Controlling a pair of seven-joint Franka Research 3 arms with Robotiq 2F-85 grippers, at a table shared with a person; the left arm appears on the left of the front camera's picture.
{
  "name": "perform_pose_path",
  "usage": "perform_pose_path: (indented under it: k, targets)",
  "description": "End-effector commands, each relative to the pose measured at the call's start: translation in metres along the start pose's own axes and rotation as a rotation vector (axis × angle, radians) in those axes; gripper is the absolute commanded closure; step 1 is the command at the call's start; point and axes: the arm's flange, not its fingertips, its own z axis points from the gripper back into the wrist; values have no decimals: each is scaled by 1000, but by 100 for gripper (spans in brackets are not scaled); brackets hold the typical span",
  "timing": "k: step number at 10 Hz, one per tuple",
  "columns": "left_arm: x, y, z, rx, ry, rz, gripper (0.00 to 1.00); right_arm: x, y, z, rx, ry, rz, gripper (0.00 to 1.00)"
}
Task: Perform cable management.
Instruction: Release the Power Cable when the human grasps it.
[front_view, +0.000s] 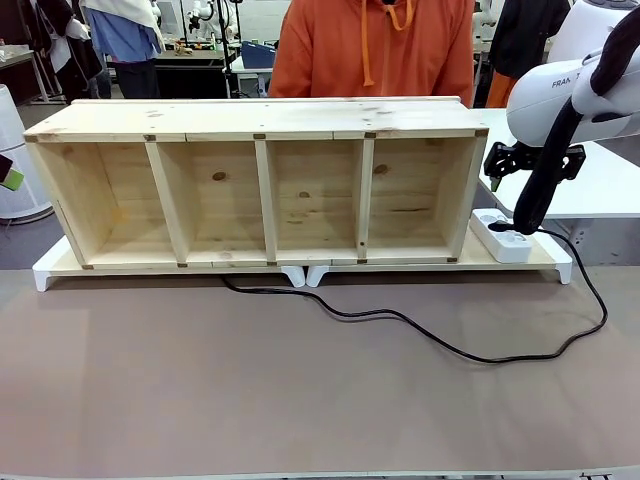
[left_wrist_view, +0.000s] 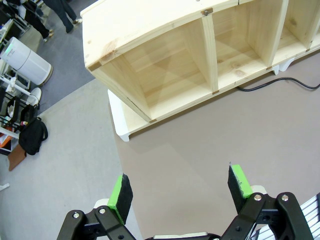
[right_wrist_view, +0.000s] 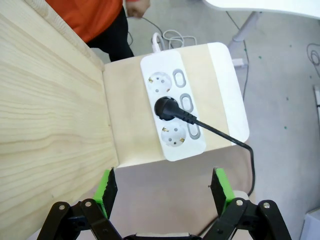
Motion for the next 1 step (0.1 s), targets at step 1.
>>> perform_pose_path:
  k: [1]
  targets:
    - [0,0,0,3,0,-1,0,0,0,0,-1,3,-3,3]
